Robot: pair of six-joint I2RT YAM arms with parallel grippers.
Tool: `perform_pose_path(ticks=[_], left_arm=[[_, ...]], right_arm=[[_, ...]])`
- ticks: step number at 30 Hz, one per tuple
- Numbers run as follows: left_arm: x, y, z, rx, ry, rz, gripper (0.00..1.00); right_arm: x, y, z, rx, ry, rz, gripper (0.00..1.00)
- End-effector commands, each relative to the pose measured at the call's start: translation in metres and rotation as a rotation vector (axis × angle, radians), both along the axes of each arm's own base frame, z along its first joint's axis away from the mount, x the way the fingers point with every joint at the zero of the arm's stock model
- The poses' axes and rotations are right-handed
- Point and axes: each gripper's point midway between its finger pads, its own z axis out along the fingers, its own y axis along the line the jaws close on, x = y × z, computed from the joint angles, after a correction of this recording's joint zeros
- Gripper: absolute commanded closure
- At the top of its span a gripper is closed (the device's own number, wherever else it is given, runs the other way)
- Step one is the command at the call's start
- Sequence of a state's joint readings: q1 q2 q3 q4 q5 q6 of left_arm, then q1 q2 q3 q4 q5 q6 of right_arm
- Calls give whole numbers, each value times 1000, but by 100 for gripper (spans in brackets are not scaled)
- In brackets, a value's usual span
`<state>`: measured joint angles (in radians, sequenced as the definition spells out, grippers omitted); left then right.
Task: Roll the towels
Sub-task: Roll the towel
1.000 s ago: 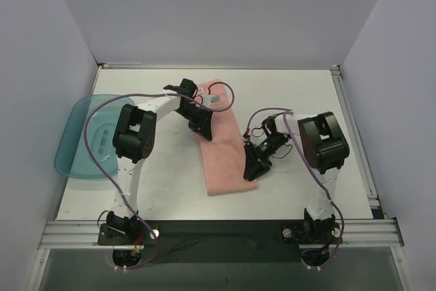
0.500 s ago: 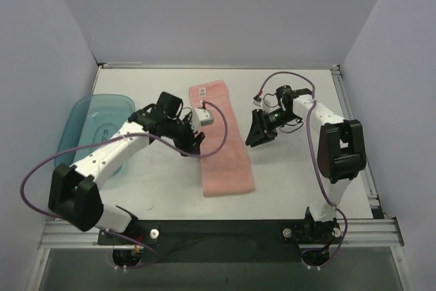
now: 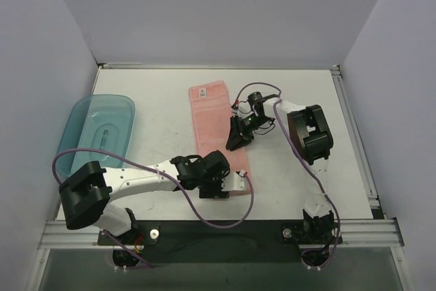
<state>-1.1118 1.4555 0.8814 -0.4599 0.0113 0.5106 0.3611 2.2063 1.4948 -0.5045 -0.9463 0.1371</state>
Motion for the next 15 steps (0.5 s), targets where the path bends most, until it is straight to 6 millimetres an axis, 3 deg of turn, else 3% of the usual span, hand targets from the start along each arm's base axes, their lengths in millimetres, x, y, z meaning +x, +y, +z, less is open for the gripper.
perform_pose_path(ticks=[1,6,9,12,13,15], left_arm=[[7,-28,5,-60,-58,14,31],[-8,-41,-10,-28,-27,-12,36],[-10,-39,-25,13,-8,-1,39],[-11,-35,-34,49,5,11,49],[-12,-34,-37,57,18,21,57],[-21,-32,-36,57,68,12,65]], right_arm=[[6,-7,-15,-58,-3,-35,71],[2,-10,-21,-77,-1,-34,71],[1,-12,-21,-83,0,-35,72],[-4,-13,-22,-84,9,-32,72],[-5,-14,-22,-85,11,-31,72],[-13,-17,-18,-83,13,-27,73]])
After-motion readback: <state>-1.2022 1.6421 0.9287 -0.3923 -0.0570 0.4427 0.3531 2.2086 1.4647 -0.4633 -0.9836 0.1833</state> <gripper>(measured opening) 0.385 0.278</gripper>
